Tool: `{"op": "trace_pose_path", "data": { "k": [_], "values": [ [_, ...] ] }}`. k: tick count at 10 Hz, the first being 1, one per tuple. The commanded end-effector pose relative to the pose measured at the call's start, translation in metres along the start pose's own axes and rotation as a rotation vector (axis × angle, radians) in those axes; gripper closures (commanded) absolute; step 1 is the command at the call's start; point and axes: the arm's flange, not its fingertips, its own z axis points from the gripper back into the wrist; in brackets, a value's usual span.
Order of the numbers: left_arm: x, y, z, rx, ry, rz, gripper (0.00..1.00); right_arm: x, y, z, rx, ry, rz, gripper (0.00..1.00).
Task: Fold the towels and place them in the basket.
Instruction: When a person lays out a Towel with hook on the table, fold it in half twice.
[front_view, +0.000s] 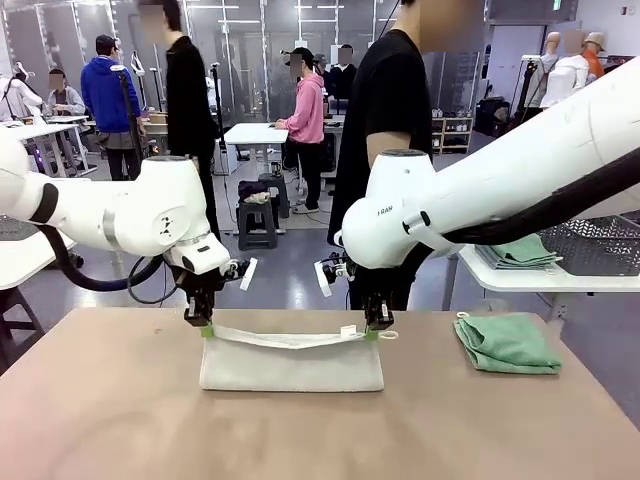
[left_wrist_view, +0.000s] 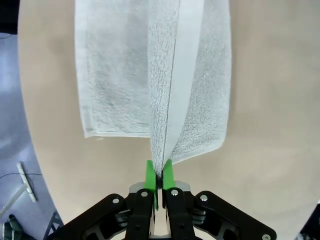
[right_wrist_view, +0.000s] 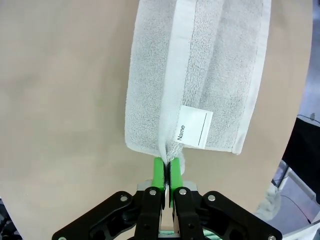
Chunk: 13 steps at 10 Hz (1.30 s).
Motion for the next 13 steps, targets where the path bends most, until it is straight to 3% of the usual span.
{"op": "trace_pose_path", "data": {
  "k": [1,6,13],
  "values": [
    [0.003,0.021,0.003,-0.034,-0.007,-0.024,0.94,-0.001,-0.011,-0.001,0.032,-0.029,0.008,0.94],
    [0.001,0.010,0.000,-0.003,-0.005,0.002,0.94,-0.002,-0.010,-0.005,0.012,-0.006,-0.009,0.94],
    [0.004,0.069,-0.014,-0.017,-0.007,-0.130,0.94,-0.021,-0.047,-0.023,0.041,-0.087,-0.014,0.94]
  ]
}}
